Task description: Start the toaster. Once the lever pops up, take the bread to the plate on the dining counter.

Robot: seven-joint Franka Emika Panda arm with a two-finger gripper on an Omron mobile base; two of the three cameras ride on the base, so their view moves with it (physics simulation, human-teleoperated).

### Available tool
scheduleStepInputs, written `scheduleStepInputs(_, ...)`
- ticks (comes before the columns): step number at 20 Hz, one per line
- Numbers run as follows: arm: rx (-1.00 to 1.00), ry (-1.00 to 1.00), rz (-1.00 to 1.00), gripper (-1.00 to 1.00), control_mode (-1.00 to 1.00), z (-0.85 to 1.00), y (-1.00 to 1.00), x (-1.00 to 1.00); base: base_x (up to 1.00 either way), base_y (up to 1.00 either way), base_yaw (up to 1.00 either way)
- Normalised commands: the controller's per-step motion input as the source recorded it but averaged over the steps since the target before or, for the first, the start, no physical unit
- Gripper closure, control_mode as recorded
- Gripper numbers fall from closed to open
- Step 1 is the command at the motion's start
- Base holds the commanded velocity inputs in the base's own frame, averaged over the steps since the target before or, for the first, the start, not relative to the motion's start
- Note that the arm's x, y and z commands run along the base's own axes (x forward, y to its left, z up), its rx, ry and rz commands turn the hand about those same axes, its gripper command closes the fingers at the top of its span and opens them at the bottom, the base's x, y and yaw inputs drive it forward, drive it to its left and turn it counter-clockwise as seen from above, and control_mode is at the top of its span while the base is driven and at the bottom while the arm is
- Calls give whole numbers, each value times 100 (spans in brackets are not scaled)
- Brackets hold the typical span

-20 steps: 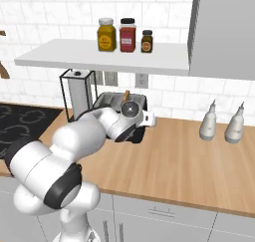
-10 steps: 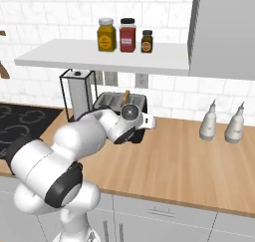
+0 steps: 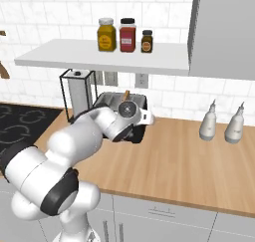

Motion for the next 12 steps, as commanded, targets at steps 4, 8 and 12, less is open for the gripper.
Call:
scheduleStepInputs(4,0,0,0,-100,-100,12,4,20,0,0,0)
scheduleStepInputs(8,0,0,0,-100,-100,0,0,17,0,0,0)
scheduleStepInputs(12,0,0,0,-100,-100,-7,0,19,0,0,0)
